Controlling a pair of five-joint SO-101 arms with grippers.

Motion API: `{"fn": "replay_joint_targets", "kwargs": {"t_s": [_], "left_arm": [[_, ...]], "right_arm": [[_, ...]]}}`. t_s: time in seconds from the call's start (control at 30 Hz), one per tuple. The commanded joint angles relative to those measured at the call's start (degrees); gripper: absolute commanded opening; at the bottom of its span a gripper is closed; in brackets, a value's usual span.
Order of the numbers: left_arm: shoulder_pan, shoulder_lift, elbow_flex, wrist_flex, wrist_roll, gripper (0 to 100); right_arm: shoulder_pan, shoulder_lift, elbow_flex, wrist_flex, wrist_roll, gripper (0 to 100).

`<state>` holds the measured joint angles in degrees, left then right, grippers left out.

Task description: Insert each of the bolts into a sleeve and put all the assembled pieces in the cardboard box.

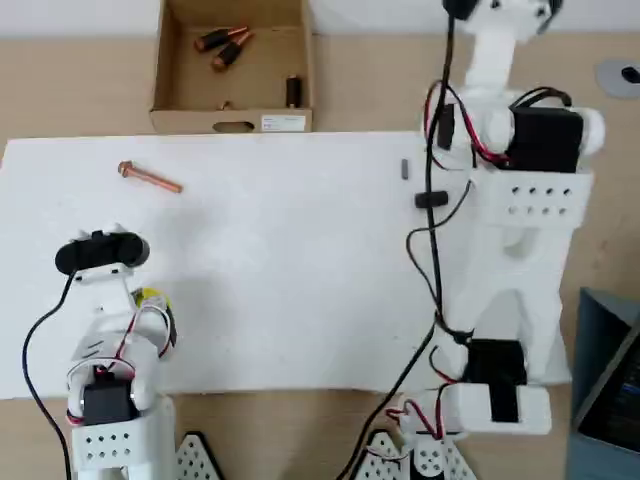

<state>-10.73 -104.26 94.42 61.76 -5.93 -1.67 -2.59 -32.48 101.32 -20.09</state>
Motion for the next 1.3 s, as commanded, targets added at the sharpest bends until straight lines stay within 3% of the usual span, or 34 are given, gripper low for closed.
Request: {"fn": "replay_joint_targets", "kwargs": {"t_s": [0.0, 0.2, 0.6, 0.77, 1.03, 1.27], "left_arm": [[-0.53, -0.31, -0.18, -1.32, -0.53, 0], [-0.53, -0.31, -0.18, -1.32, -0.53, 0], [-0.53, -0.31, -0.18, -1.32, -0.53, 0], [-0.53, -0.31, -0.18, -1.32, -0.53, 0], [-0.53, -0.31, -0.18, -1.32, -0.53, 0], [-0.53, -0.31, -0.18, -1.32, -0.53, 0]], "right_arm": [[1.36, -2.86, 6.64, 1.14, -7.56, 1.2], [1.01, -2.77, 16.13, -1.85, -15.91, 1.2], [1.19, 2.77, 28.53, -11.60, -17.85, 3.8], [1.10, 11.21, 22.46, -11.08, -21.10, 14.7], [1.36, 22.81, 7.34, -10.99, -21.19, 14.6], [2.95, 28.35, 4.79, -10.99, -22.24, 14.8]]}}
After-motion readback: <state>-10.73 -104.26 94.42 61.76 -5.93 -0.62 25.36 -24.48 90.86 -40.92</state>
